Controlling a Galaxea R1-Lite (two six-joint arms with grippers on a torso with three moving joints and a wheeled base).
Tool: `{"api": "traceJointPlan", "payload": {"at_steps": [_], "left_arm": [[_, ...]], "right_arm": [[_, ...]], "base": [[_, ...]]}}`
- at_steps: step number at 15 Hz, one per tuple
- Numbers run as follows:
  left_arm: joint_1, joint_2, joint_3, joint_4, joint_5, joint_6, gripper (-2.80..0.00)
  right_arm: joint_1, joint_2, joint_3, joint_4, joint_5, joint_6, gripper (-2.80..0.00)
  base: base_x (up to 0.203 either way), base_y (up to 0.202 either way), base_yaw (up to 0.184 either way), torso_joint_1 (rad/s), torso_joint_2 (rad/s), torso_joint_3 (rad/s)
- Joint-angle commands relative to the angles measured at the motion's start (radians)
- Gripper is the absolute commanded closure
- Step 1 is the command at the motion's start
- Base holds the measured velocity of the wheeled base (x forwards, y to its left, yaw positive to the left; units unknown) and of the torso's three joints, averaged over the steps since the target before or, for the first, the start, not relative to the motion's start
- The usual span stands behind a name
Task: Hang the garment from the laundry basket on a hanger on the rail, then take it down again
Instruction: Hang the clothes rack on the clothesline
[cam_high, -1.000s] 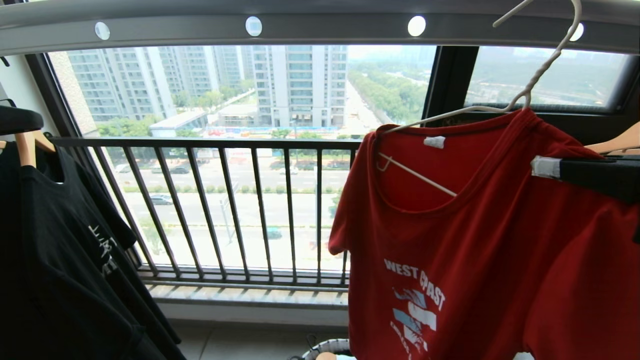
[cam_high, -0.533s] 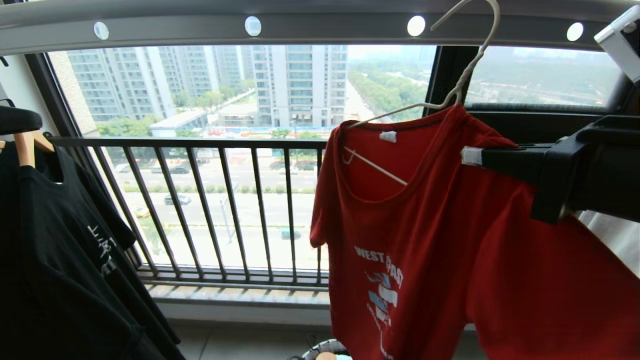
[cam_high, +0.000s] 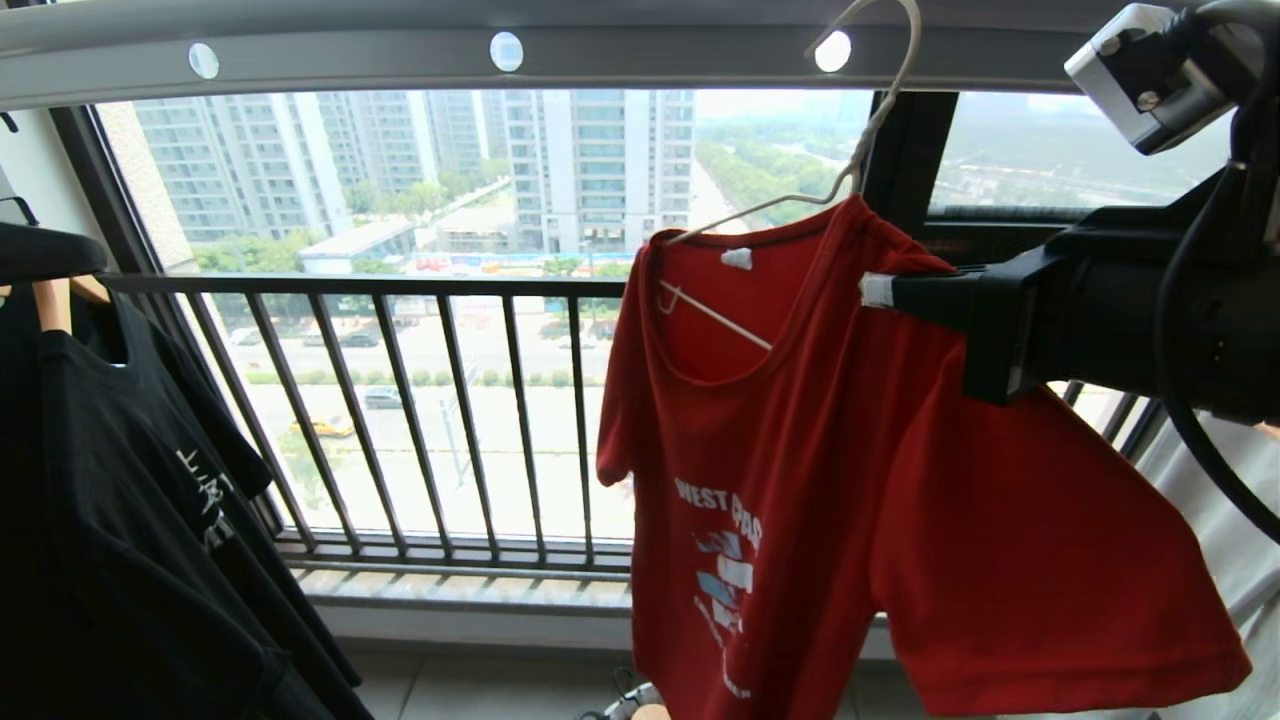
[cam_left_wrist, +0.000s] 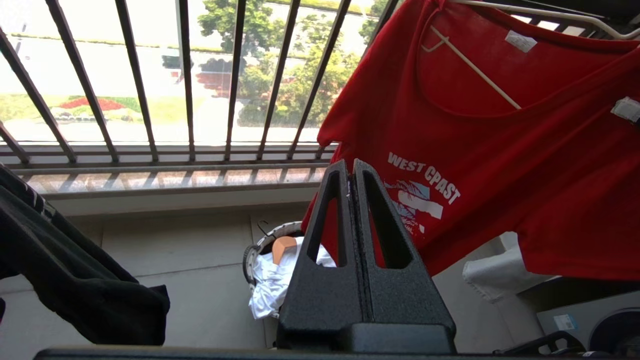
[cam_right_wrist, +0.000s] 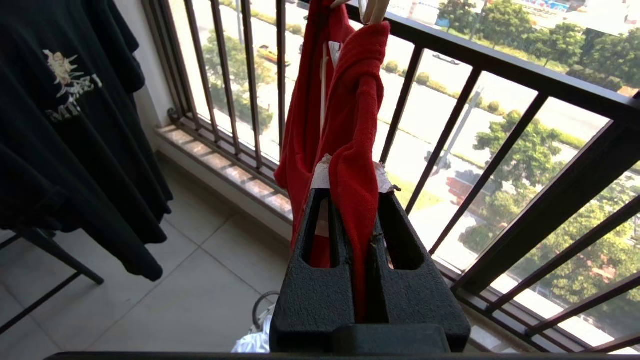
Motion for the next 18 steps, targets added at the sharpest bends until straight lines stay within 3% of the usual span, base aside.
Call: {"api": "traceJointPlan", "payload": {"at_steps": [1, 18], "left_arm": [[0.0, 0.003, 0.0, 0.003, 0.0, -0.002, 0.0], [-0.001, -0.006, 0.0, 0.003, 0.0, -0.002, 0.0]], "right_arm": [[-0.002, 0.018, -0.019, -0.001, -0.006, 0.002, 0.0], [-0.086, 0.083, -0.052, -0.002, -0.004, 0.01, 0.0]], "base": [[0.0, 0.0, 0.0, 0.0, 0.0, 0.0], [0.0, 0.0, 0.0, 0.0, 0.0, 0.0]]}}
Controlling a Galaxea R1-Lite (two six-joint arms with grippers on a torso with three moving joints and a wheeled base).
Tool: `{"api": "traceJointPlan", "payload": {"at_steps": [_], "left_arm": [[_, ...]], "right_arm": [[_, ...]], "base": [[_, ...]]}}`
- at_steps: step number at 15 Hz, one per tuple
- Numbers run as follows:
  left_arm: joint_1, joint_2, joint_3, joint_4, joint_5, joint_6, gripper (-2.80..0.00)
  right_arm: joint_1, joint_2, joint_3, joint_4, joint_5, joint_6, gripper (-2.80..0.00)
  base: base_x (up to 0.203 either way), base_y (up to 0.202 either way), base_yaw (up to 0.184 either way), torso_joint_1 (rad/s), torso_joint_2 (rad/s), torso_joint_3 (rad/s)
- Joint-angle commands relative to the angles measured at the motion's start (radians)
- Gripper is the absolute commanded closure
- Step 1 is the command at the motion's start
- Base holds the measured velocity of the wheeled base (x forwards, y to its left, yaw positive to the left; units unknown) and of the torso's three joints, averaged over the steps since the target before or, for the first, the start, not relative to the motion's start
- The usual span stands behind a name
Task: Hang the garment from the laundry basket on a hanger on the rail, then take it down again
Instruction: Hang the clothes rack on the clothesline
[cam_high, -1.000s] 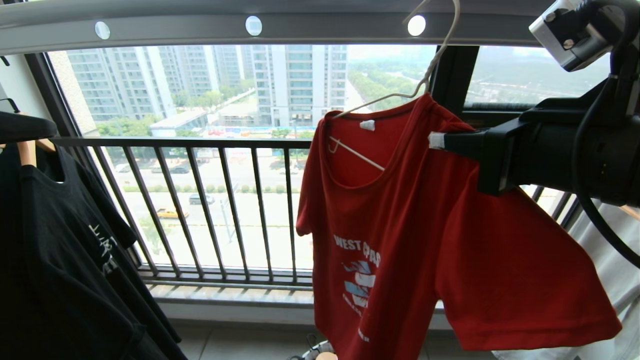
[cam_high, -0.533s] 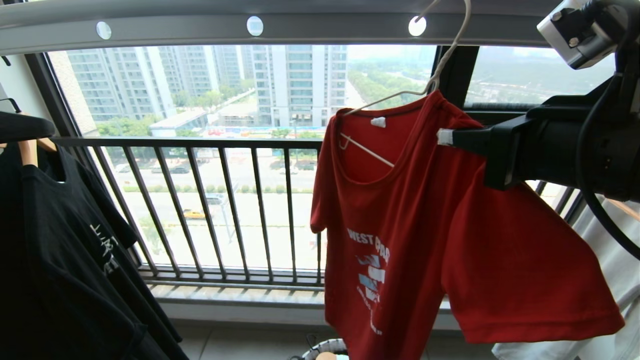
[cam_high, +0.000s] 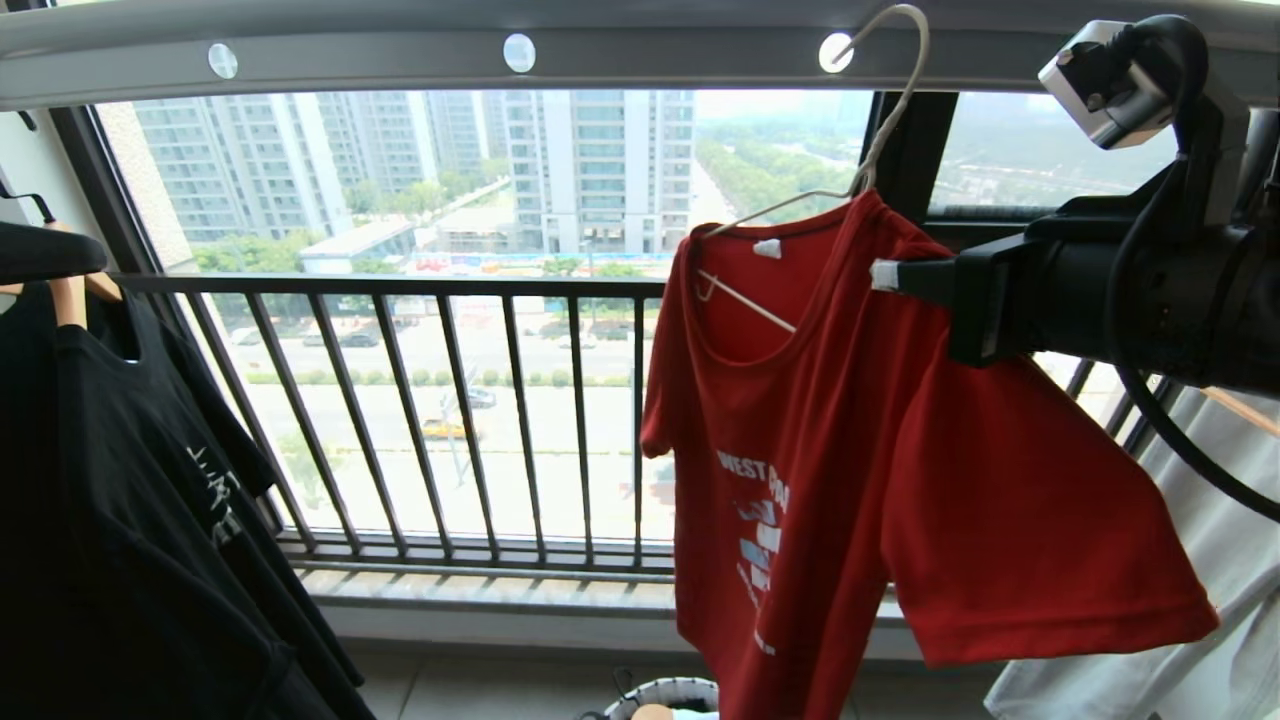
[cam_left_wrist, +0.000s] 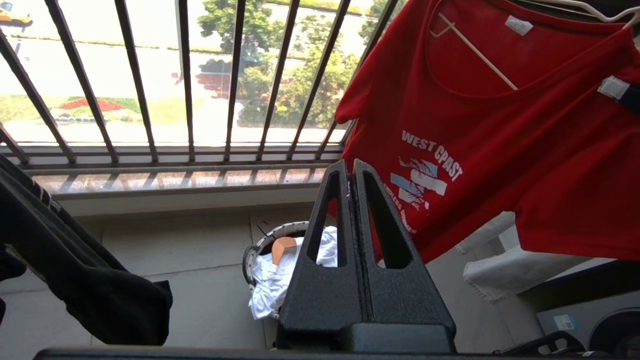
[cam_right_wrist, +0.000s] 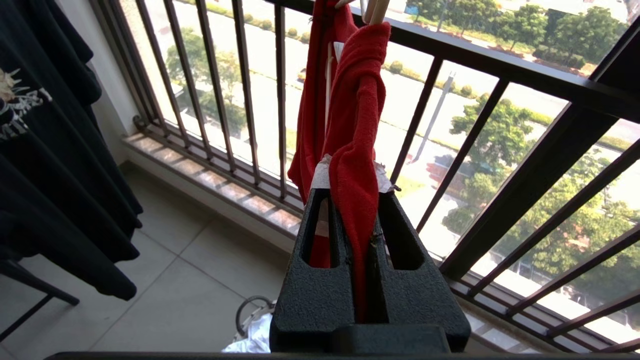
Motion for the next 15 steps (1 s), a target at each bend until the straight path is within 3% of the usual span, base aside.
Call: {"api": "traceJointPlan", "payload": {"at_steps": [1, 15], "left_arm": [[-0.001, -0.001, -0.001, 0.003, 0.0, -0.002, 0.0], [0.001, -0.006, -0.001, 0.003, 0.0, -0.002, 0.0]], "right_arm": [[0.0, 0.047, -0.021, 0.0, 0.0, -0.001, 0.0], [0.0, 0.08, -0.011, -0.002, 0.0, 0.004, 0.0]], "base": [[0.0, 0.0, 0.0, 0.0, 0.0, 0.0], [0.0, 0.0, 0.0, 0.0, 0.0, 0.0]]}}
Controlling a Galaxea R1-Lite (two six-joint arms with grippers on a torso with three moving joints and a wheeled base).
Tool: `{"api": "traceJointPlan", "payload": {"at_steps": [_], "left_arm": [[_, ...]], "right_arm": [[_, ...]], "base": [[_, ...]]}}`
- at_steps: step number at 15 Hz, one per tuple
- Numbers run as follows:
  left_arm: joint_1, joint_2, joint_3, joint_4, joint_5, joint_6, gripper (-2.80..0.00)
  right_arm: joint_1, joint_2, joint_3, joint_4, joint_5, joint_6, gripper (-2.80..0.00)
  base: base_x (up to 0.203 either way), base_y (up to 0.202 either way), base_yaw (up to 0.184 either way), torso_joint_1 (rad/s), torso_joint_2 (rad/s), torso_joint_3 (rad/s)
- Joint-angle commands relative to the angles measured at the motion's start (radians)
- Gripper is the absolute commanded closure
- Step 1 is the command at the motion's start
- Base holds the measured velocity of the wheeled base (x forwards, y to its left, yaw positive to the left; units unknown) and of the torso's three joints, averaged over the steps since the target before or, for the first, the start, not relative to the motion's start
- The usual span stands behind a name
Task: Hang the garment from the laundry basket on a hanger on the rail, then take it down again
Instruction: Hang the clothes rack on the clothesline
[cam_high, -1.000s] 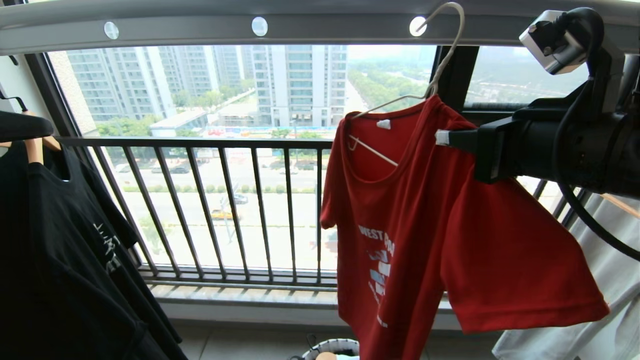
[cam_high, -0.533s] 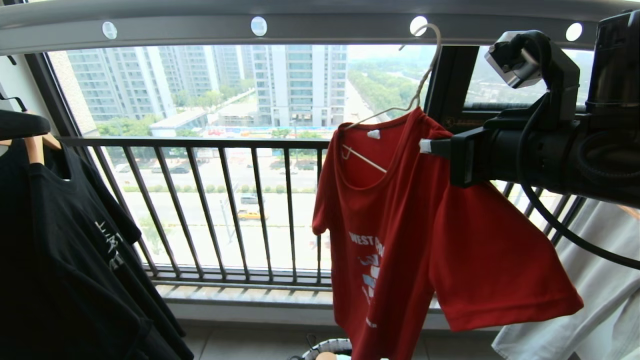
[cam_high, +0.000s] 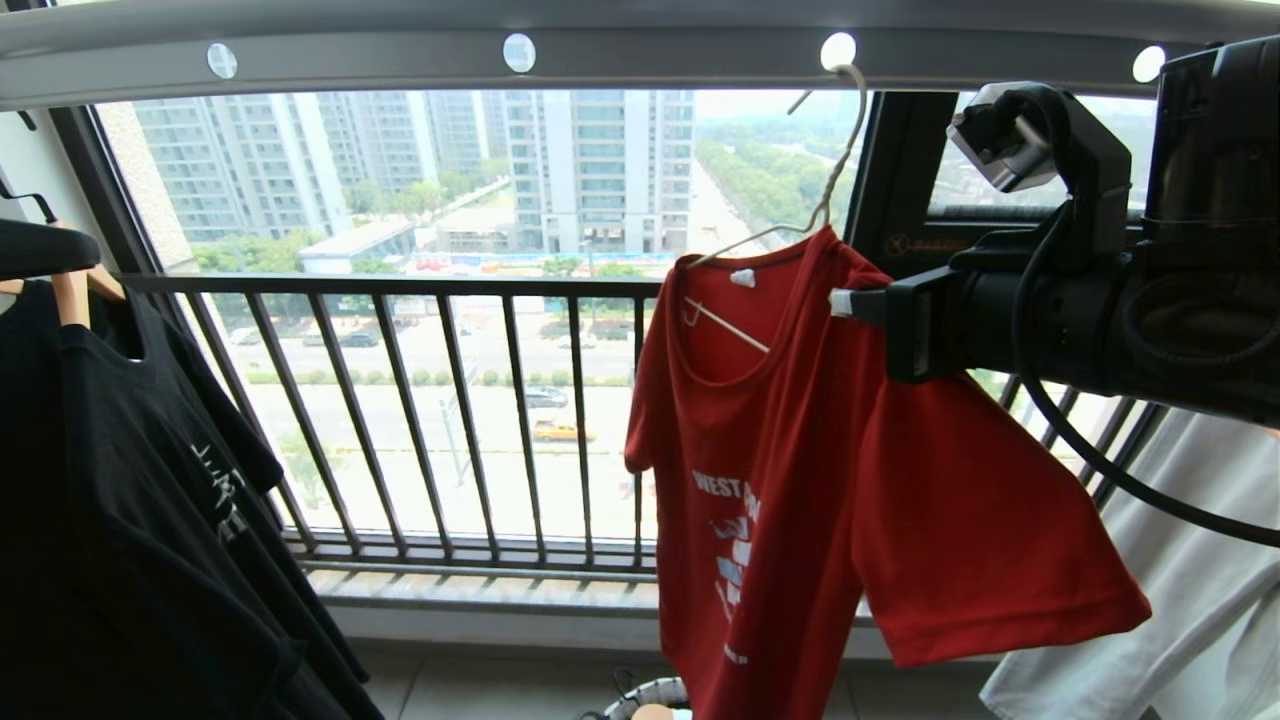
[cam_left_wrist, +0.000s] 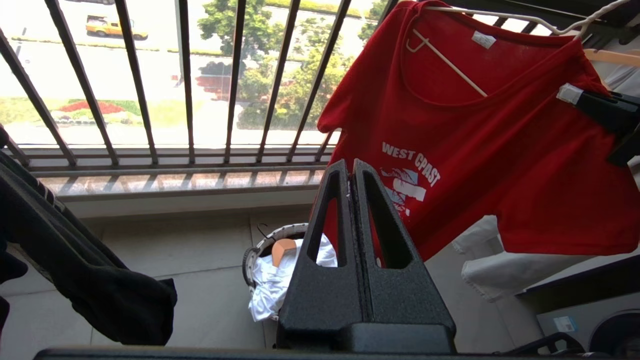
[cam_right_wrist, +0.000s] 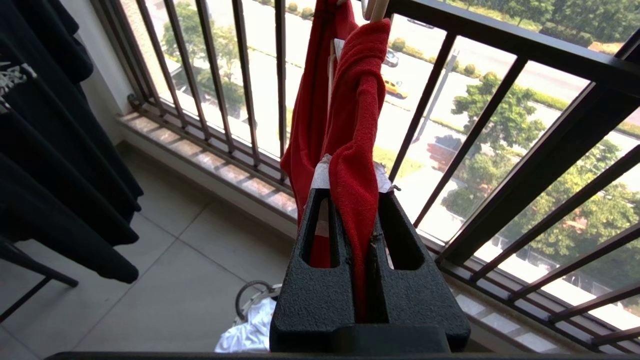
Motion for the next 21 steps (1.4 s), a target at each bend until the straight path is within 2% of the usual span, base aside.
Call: {"api": "traceJointPlan", "payload": {"at_steps": [1, 7, 8, 14, 21], "left_arm": [[0.0, -0.002, 0.0, 0.003, 0.0, -0.002, 0.0], [0.0, -0.002, 0.0, 0.003, 0.0, -0.002, 0.0], [0.0, -0.002, 0.0, 0.003, 0.0, -0.002, 0.0], [0.0, -0.002, 0.0, 0.003, 0.0, -0.002, 0.0], [0.0, -0.018, 0.0, 0.003, 0.0, -0.002, 0.0]], "right_arm": [[0.0, 0.001, 0.007, 0.0, 0.001, 0.0, 0.0], [0.001, 0.001, 0.012, 0.0, -0.001, -0.002, 0.0], [0.002, 0.001, 0.012, 0.0, -0.001, -0.003, -2.8], [0.002, -0.021, 0.014, 0.002, -0.002, -0.003, -2.8], [0.0, -0.156, 0.15, 0.003, -0.008, -0.006, -2.8]], "base": [[0.0, 0.0, 0.0, 0.0, 0.0, 0.0], [0.0, 0.0, 0.0, 0.0, 0.0, 0.0], [0.0, 0.0, 0.0, 0.0, 0.0, 0.0], [0.0, 0.0, 0.0, 0.0, 0.0, 0.0], [0.0, 0.0, 0.0, 0.0, 0.0, 0.0]]}}
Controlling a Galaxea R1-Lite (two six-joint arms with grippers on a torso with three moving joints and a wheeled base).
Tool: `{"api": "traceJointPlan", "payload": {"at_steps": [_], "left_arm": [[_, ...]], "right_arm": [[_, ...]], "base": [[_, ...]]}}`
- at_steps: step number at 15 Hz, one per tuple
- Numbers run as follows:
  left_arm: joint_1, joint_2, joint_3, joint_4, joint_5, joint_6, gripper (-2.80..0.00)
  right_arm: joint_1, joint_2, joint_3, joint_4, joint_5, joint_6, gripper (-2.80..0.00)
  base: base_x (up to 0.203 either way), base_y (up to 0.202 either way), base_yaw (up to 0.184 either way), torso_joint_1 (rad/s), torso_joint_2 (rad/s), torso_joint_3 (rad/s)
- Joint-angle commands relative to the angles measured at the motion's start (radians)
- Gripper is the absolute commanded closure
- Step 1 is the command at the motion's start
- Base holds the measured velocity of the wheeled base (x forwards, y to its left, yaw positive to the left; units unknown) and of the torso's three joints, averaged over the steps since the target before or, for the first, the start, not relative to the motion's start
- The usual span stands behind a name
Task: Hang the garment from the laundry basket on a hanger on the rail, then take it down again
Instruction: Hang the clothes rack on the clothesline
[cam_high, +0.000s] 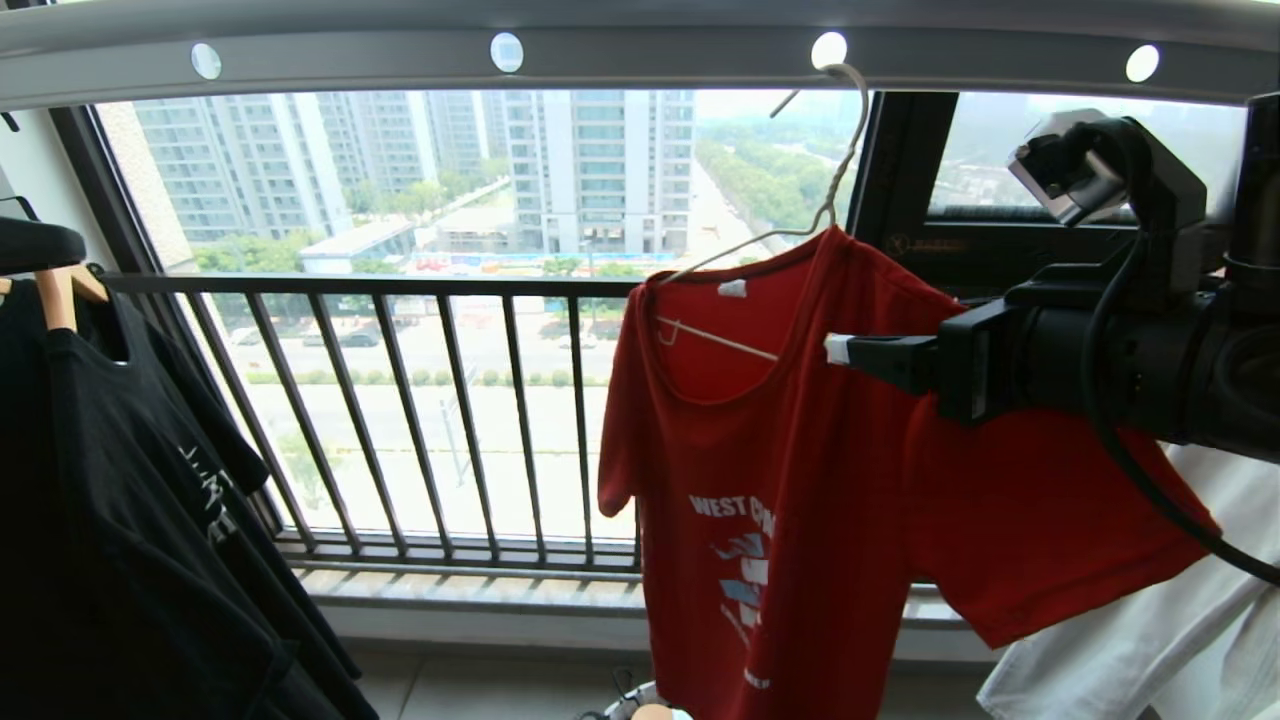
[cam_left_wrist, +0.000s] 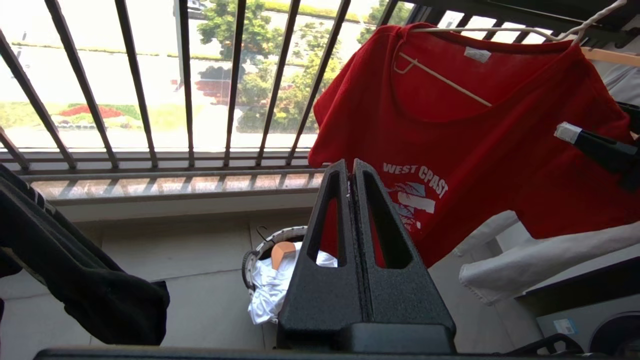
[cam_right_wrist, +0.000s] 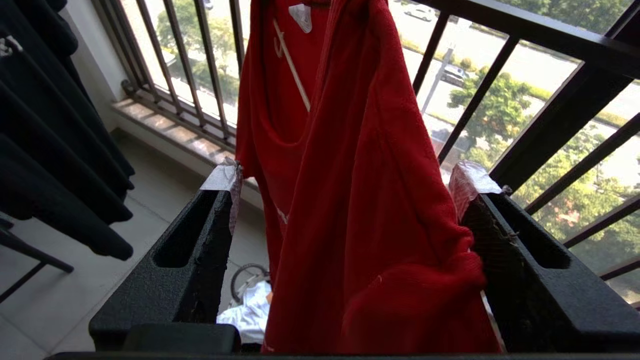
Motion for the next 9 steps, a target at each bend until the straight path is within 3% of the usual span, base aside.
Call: {"api": "traceJointPlan", "payload": {"at_steps": [1, 9], "left_arm": [[-0.001, -0.006, -0.002, 0.003, 0.0, -0.002, 0.0], [-0.001, -0.024, -0.003, 0.003, -0.002, -0.003, 0.0]], "right_arm": [[0.0, -0.082, 0.048, -0.001, -0.002, -0.001, -2.8], [-0.025, -0.245, 0.218, 0.01, -0.005, -0.005, -2.8]], "base": [[0.0, 0.0, 0.0, 0.0, 0.0, 0.0], [0.0, 0.0, 0.0, 0.0, 0.0, 0.0]]}}
